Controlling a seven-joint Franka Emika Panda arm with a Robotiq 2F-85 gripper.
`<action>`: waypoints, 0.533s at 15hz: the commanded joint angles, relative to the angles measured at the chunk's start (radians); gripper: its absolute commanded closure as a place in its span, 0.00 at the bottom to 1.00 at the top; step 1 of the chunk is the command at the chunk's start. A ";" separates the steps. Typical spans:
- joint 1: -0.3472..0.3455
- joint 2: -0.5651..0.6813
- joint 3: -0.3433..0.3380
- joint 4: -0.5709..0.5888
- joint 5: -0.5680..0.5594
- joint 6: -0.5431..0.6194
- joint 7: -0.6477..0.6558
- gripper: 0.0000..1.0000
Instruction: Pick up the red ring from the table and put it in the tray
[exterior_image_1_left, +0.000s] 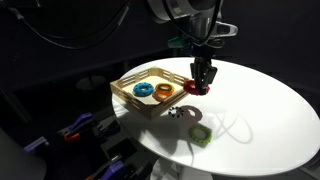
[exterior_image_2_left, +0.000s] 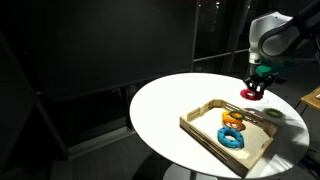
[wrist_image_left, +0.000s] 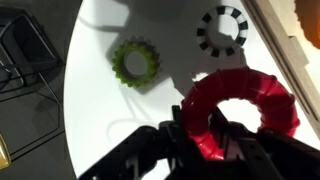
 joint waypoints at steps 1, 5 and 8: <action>0.001 -0.051 0.039 -0.011 0.023 -0.044 -0.025 0.90; 0.006 -0.069 0.080 -0.028 0.023 -0.045 -0.028 0.90; 0.007 -0.072 0.093 -0.033 0.015 -0.043 -0.024 0.90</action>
